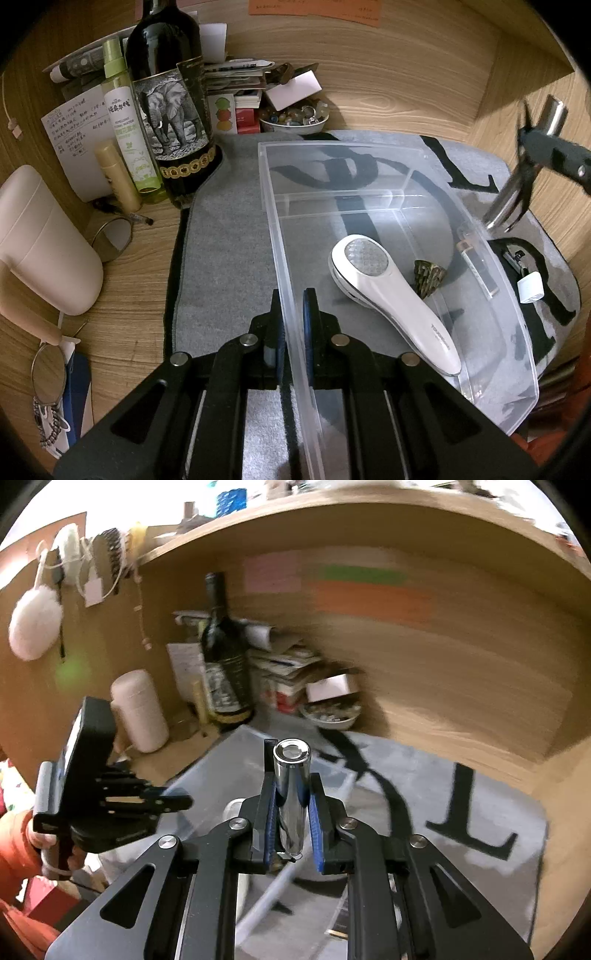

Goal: Organize rigid objects
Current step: 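Carry the metal cylinder into the clear box and open the right gripper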

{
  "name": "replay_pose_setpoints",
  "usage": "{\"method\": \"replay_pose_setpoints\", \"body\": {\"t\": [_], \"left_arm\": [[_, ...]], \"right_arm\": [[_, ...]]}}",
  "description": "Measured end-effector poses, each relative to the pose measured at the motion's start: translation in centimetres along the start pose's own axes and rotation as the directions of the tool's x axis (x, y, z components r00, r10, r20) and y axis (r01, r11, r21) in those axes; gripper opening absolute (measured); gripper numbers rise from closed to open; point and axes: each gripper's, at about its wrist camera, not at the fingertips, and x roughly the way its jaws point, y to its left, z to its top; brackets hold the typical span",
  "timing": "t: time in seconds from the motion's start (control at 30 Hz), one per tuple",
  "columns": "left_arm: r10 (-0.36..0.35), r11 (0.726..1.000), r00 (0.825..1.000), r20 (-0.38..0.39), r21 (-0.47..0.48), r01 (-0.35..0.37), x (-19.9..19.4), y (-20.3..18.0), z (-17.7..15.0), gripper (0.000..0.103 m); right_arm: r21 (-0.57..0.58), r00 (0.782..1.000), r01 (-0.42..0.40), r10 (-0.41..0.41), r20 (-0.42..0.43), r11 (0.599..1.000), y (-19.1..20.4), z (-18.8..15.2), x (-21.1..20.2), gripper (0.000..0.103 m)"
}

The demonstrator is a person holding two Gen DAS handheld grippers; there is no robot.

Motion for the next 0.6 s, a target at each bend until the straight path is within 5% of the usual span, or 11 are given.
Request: {"method": "replay_pose_setpoints", "body": {"t": [0.2, 0.6], "left_arm": [[-0.001, 1.000, 1.000, 0.001, 0.001, 0.001, 0.0, -0.1, 0.1, 0.008], [-0.013, 1.000, 1.000, 0.008, 0.005, 0.012, 0.1, 0.0, 0.0, 0.008]], "right_arm": [[-0.024, 0.997, -0.029, 0.028, -0.070, 0.999, 1.5, -0.4, 3.0, 0.014], [-0.113, 0.979, 0.083, -0.102, -0.175, 0.990, 2.2, -1.1, 8.5, 0.014]]}}
